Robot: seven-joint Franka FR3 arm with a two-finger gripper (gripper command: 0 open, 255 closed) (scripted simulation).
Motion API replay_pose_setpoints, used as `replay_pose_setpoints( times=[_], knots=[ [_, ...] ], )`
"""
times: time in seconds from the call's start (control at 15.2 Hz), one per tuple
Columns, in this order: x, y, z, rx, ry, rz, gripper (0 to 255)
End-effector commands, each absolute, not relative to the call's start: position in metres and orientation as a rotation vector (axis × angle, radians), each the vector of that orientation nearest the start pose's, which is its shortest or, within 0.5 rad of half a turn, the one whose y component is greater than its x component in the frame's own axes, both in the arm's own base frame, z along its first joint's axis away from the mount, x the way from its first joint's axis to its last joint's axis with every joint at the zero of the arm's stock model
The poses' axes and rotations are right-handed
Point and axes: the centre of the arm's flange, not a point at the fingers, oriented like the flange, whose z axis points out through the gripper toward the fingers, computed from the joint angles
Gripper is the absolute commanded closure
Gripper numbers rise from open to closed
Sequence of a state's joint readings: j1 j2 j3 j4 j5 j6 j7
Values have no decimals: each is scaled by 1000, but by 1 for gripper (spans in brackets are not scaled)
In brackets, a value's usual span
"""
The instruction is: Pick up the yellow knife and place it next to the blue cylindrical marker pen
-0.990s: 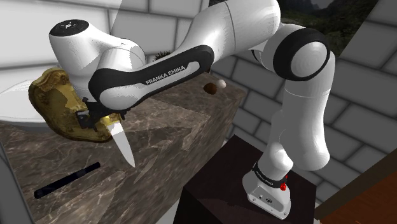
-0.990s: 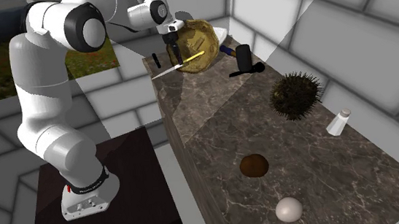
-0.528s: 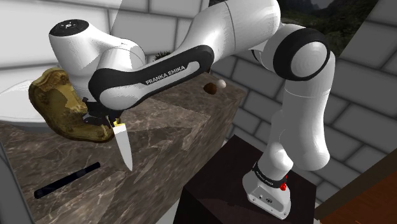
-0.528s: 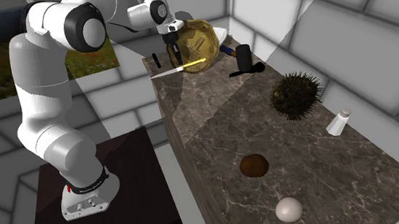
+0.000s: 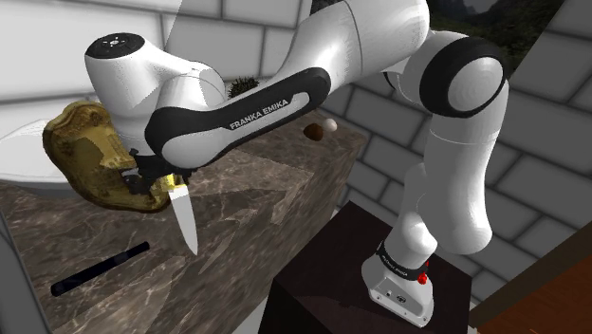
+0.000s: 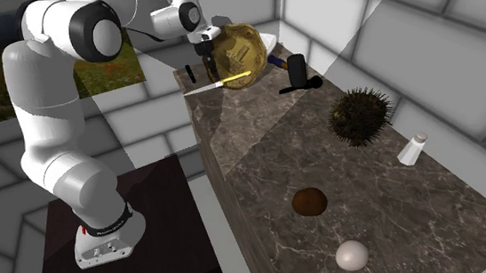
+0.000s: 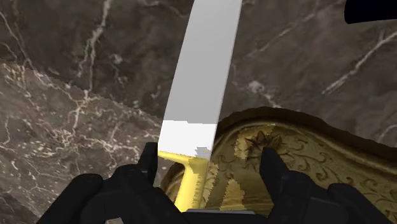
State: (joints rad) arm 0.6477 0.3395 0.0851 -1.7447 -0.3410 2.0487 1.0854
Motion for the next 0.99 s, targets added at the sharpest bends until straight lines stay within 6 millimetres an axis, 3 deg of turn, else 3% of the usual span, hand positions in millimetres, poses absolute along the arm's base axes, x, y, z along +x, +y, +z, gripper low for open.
replay_pose_setpoints(
  times=[0.0, 0.13, 0.59, 0.92],
  knots=[
    [469, 407, 381, -3262, 418, -341, 0],
    [452, 403, 380, -3235, 479, -351, 0],
    [460, 396, 342, -3235, 479, -351, 0],
    [460, 396, 342, -3235, 479, -351, 0]
  ],
)
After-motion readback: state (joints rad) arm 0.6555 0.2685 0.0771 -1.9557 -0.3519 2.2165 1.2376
